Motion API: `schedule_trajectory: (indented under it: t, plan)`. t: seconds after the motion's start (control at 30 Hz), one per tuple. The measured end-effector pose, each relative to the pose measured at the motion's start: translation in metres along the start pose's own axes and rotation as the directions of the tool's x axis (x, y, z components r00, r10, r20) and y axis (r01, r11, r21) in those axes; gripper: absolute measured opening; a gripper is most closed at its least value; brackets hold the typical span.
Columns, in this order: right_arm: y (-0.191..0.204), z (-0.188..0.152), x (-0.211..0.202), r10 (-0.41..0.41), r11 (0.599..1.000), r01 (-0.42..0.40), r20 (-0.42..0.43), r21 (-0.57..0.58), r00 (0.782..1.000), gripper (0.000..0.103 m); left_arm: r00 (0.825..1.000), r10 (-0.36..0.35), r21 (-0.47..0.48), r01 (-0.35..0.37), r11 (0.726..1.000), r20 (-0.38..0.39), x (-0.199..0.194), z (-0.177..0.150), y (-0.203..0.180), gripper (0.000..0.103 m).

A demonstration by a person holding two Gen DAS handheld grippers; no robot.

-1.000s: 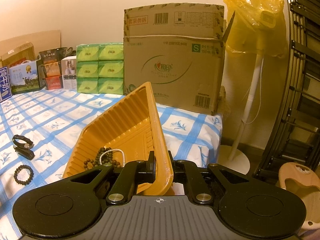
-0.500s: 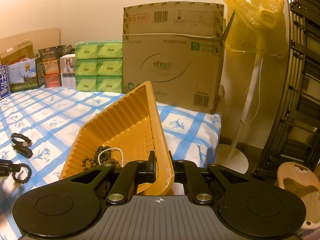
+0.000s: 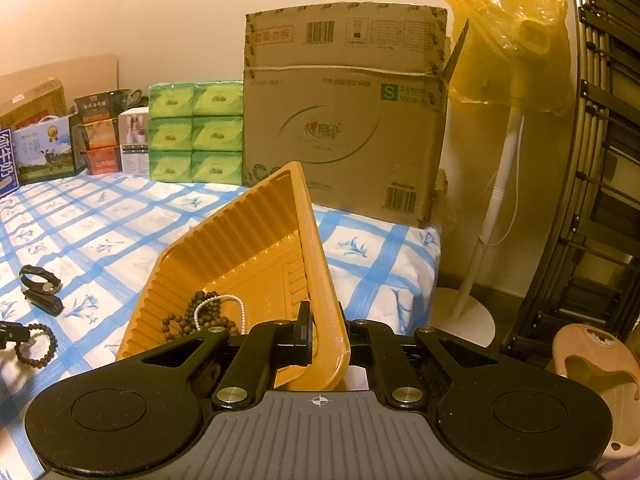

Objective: Organize jewelry

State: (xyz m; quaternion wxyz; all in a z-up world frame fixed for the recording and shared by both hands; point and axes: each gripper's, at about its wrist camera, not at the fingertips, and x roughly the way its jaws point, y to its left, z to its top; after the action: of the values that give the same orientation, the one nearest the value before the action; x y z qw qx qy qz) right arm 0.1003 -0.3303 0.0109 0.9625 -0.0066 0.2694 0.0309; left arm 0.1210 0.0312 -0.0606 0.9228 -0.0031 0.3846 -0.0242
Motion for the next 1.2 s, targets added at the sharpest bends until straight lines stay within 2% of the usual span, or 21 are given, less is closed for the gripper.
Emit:
schedule_trajectory:
  t: [0.43,0.77,0.87,1.0,1.2]
  plan:
    - [0.003,0.001,-0.001,0.004,1.0,-0.004,0.003,-0.005,1.0,0.008,0.997,-0.019,-0.027,0.021,0.999,0.074,-0.033,0.023,-0.002,0.005]
    - [0.003,0.001,-0.002,0.004,1.0,-0.004,0.004,-0.007,1.0,0.008,0.993,-0.041,-0.009,0.043,0.999,0.111,-0.048,0.036,-0.008,0.005]
    - [0.003,0.001,-0.002,0.005,1.0,-0.005,0.004,-0.006,1.0,0.008,0.99,-0.071,0.011,0.07,0.997,0.121,-0.054,0.042,-0.016,0.005]
    - [0.003,0.002,-0.002,0.005,1.0,-0.005,0.005,-0.005,1.0,0.008,0.981,-0.147,0.049,0.141,0.989,0.128,-0.06,0.049,-0.036,0.005]
    - [0.003,0.001,-0.002,0.004,1.0,-0.004,0.004,-0.005,1.0,0.008,0.948,-0.293,0.104,0.281,0.954,0.124,-0.063,0.058,-0.079,0.005]
